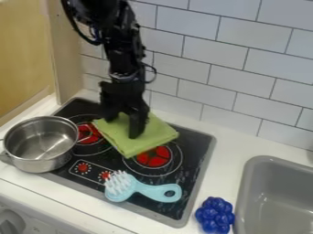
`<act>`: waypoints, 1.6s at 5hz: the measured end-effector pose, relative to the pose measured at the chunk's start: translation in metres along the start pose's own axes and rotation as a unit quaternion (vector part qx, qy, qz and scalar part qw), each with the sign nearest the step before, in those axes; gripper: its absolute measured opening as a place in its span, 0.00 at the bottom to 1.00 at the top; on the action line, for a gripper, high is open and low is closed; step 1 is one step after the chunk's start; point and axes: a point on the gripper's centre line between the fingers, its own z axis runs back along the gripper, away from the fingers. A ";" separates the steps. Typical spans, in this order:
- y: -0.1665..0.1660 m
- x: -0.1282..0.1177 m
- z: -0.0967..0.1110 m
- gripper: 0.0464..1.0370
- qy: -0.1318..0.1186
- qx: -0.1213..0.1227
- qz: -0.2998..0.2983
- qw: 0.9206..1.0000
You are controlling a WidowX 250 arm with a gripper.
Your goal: Moved the green cloth from the left side of the burner to the right.
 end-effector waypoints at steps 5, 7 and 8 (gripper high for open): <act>-0.081 0.023 0.001 0.96 -0.014 -0.013 -0.113 0.993; -0.081 0.023 0.002 0.96 -0.014 -0.011 -0.116 0.993; -0.080 0.026 0.012 0.96 -0.026 -0.009 -0.115 0.993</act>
